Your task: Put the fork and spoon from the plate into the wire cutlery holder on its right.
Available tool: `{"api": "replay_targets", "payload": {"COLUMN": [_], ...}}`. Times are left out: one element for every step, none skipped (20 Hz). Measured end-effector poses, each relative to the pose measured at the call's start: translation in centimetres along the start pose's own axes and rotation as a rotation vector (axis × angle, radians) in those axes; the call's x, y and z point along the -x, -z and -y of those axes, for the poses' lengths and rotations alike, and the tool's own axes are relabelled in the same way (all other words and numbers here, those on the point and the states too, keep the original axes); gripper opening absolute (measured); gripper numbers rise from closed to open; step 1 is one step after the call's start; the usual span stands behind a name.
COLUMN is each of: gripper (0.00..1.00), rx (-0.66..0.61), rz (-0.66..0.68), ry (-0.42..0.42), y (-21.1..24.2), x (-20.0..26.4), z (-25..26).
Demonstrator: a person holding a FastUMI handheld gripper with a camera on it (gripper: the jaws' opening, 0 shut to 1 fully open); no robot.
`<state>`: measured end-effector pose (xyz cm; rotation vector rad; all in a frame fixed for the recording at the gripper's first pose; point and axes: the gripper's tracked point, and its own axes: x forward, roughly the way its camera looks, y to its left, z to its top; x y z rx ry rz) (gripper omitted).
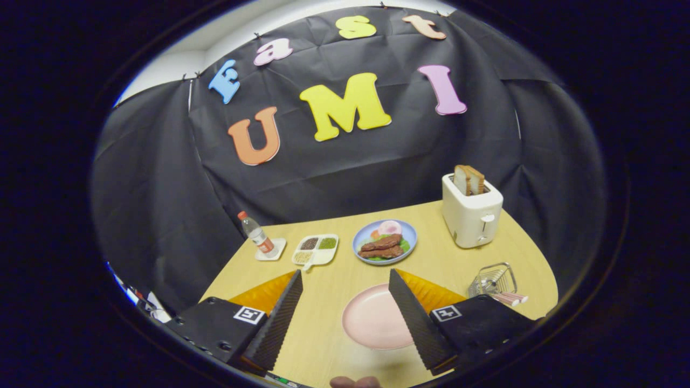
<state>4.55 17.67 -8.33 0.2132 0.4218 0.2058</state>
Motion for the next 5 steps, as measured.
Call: {"api": "replay_targets", "payload": {"gripper": [0.96,0.96,0.96,0.96,0.96], "rx": [0.009,0.018,0.024,0.024,0.022], "rz": [0.025,0.045,0.059,0.063,0.062], "ry": [0.018,0.03,0.037,0.042,0.04], "y": [-0.7,-1.3,-1.6,-1.9,-2.0], "x": [0.0,0.3,0.5,0.7,1.0], "z": [0.6,1.0,1.1,1.2,1.1]}}
